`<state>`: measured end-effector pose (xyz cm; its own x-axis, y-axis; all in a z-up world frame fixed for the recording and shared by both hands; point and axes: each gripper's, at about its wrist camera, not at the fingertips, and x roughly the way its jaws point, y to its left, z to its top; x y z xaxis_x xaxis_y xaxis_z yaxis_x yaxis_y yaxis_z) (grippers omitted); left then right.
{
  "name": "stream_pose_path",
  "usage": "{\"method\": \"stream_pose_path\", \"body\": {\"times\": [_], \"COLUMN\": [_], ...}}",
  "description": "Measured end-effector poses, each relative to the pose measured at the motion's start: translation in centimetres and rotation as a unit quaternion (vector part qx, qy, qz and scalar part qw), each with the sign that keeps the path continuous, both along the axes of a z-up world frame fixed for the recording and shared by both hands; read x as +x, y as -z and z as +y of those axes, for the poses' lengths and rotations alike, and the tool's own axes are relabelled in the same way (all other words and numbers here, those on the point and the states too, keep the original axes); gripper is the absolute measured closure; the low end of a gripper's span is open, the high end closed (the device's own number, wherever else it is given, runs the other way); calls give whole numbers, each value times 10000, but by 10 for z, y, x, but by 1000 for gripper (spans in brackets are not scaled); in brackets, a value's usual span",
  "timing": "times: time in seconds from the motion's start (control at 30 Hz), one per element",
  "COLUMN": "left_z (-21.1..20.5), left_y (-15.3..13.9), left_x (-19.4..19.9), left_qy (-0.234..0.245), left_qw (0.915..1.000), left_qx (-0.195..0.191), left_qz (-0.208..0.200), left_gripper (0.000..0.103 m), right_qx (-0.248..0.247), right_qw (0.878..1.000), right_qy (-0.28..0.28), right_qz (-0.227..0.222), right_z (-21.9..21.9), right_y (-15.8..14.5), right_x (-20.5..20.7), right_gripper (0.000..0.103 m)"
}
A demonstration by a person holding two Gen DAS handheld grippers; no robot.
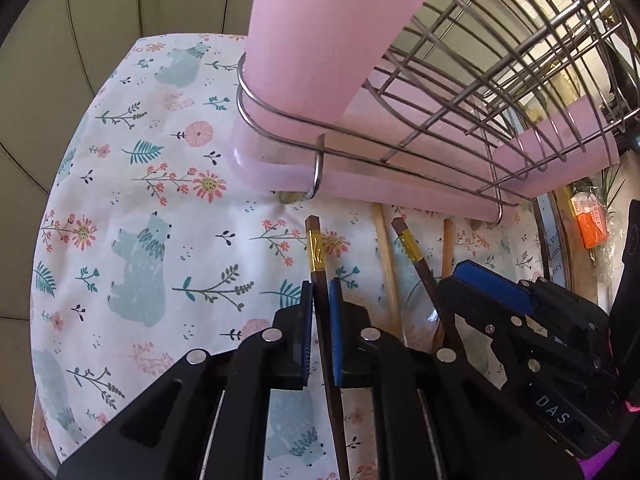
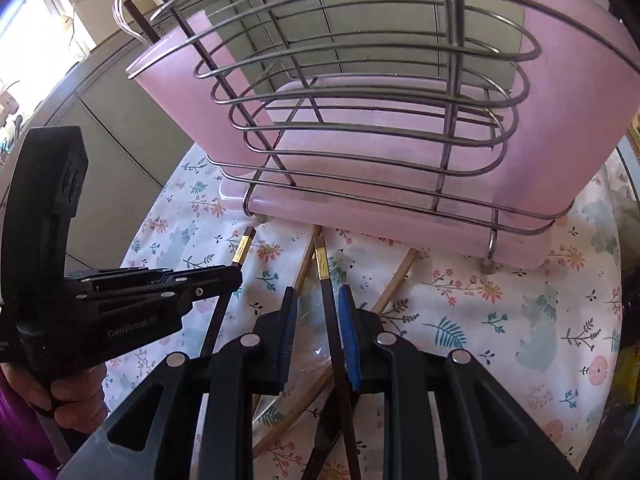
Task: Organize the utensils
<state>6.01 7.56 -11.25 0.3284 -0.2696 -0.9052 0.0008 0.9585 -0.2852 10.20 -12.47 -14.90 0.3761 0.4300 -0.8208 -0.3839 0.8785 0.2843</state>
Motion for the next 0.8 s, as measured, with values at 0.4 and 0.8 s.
{"method": "stream_pose_path", "body": {"times": [0.4,0.8], "left_z": [-10,-35], "left_y": [13,22], "left_x": [13,24], "left_qy": [52,199], "left_qw": [9999,9996], "left_qx": [-42,147], "left_qz": [136,163], "left_gripper": [95,93], "right_qx": [-297,548], "right_qw": [9993,9974], "right_qy": [59,279], "right_qz": [210,-367], "right_z": [12,-33], "right_y": [20,-27], "right_x": [15,-11], "right_gripper": [96,97]}}
